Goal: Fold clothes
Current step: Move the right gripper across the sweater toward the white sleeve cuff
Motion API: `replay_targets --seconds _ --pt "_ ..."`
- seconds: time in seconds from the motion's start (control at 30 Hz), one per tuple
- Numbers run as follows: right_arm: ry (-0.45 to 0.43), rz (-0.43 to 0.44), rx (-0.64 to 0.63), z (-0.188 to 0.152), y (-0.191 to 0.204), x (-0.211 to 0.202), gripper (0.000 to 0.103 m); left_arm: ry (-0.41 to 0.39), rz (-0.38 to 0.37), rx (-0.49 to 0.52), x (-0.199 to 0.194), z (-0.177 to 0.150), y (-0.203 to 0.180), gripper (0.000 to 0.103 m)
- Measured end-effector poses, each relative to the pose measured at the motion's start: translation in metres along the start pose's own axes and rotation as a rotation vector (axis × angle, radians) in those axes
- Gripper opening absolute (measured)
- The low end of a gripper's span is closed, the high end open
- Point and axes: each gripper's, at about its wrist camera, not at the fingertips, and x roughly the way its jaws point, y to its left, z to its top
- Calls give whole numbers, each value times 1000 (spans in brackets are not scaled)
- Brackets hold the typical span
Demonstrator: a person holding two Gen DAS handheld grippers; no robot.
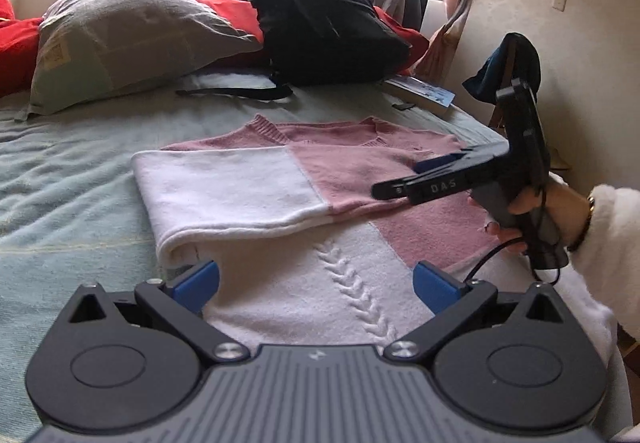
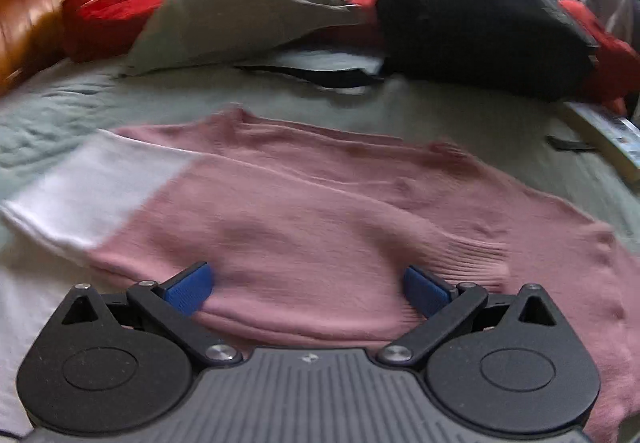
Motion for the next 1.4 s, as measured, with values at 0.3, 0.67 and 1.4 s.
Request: replay_targets --seconds 0.3,0.67,1.4 --pt "-40 -11 5 -2 12 -27 103 -18 22 -15 -8 1 7 102" --pt "-7 8 -53 -5 46 -13 103 4 63 -18 -4 1 8 102" --pt "-13 -150 205 -158 7 -178 103 -40 -68 301 -15 -10 -89 102"
